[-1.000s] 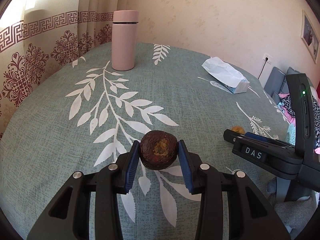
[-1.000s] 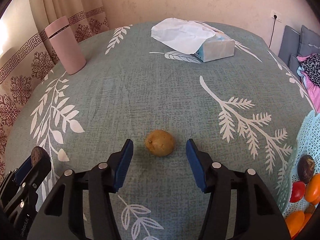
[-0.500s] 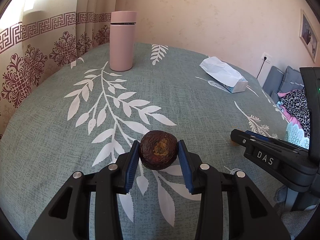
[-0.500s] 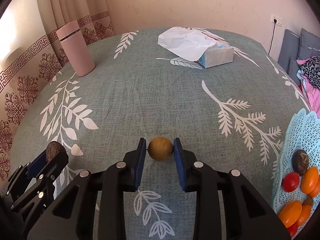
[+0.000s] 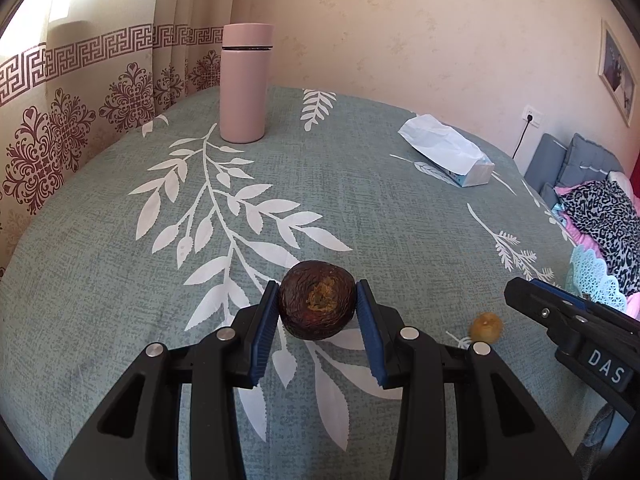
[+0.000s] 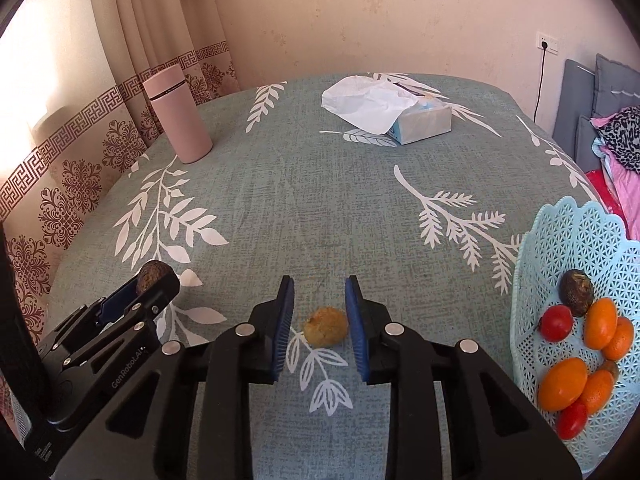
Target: Organize fruits
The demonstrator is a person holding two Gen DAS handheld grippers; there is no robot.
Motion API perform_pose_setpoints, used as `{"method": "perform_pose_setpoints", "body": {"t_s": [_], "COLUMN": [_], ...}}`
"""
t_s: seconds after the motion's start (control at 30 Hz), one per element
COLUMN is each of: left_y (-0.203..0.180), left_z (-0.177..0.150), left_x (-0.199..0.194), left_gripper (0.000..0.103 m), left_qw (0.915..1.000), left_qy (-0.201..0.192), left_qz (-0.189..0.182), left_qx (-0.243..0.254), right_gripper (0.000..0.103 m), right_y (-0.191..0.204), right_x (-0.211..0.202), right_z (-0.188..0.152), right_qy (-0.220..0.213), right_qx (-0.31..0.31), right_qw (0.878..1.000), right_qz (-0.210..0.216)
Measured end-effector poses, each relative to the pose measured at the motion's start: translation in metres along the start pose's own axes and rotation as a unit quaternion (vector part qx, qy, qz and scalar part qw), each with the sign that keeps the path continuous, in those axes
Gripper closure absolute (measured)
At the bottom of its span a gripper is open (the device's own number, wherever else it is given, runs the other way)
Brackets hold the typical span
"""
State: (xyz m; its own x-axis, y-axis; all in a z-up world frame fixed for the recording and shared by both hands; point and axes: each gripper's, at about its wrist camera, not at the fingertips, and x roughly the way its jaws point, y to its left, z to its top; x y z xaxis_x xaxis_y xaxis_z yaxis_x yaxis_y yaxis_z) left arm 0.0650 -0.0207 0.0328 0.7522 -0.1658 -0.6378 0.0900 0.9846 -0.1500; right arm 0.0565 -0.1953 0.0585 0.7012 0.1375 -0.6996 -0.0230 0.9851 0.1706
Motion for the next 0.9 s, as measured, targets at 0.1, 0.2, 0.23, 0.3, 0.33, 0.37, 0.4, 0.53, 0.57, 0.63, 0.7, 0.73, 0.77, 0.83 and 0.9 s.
{"method": "perform_pose_setpoints", "body": {"t_s": [0.1,0.2,0.23,0.3,0.33,0.37,0.4,0.53,0.57,0.63,0.7,0.73,0.77,0.83,0.9], "left_y": [0.0,0.0,0.0,0.0,0.0,0.0,0.0,-0.001,-0.002,-0.002,-0.002,-0.002,-0.002,-0.002,-0.003], "left_z": [0.0,0.0,0.0,0.0,0.0,0.0,0.0,-0.001,-0.001,-0.001,-0.001,-0.001,-0.001,-0.001,-0.002], "left_x": [0.0,0.0,0.0,-0.001,-0.001,-0.002,-0.002,-0.004,-0.004,-0.005,-0.005,-0.005,-0.005,-0.005,-0.006], "left_gripper": [0.064,0.064,0.064,0.064,0.064,0.064,0.064,0.064,0.064,0.064,0.064,0.064,0.064,0.064,0.064], "left_qw": [1.0,1.0,1.0,1.0,1.0,1.0,1.0,1.0,1.0,1.0,1.0,1.0,1.0,1.0,1.0], "left_qy": [0.0,0.0,0.0,-0.001,-0.002,-0.002,-0.003,-0.005,-0.006,-0.006,-0.007,-0.007,-0.006,-0.006,-0.006], "left_qz": [0.0,0.001,0.001,0.001,0.001,0.001,0.002,0.001,0.001,0.0,0.0,0.0,0.0,0.0,0.0], "left_qx": [0.0,0.0,0.0,-0.001,0.0,0.0,0.0,0.003,0.004,0.005,0.005,0.005,0.005,0.004,0.005], "right_gripper": [0.076,0.076,0.076,0.076,0.075,0.072,0.066,0.05,0.05,0.05,0.05,0.05,0.05,0.05,0.059], "right_y": [-0.002,-0.006,-0.008,-0.014,-0.015,-0.016,-0.016,-0.016,-0.016,-0.015,-0.012,-0.011,-0.01,-0.009,-0.008], "right_x": [-0.015,-0.026,-0.027,-0.028,-0.028,-0.027,-0.026,-0.017,-0.014,-0.006,-0.001,0.001,0.002,0.004,0.004], "right_z": [-0.003,-0.005,-0.006,-0.007,-0.009,-0.011,-0.014,-0.03,-0.033,-0.04,-0.045,-0.048,-0.051,-0.056,-0.059], "right_qy": [-0.011,-0.016,-0.016,-0.012,-0.009,-0.005,-0.001,0.017,0.024,0.036,0.046,0.049,0.052,0.057,0.057], "right_qx": [0.003,0.01,0.016,0.029,0.031,0.033,0.033,0.032,0.034,0.036,0.035,0.035,0.037,0.038,0.035], "right_qw": [1.0,1.0,1.0,0.999,0.999,0.999,0.999,0.999,0.999,0.999,0.998,0.998,0.998,0.998,0.998], "right_qz": [0.001,0.004,0.005,0.009,0.01,0.012,0.013,0.008,0.008,0.01,0.01,0.008,0.008,0.01,0.006]}}
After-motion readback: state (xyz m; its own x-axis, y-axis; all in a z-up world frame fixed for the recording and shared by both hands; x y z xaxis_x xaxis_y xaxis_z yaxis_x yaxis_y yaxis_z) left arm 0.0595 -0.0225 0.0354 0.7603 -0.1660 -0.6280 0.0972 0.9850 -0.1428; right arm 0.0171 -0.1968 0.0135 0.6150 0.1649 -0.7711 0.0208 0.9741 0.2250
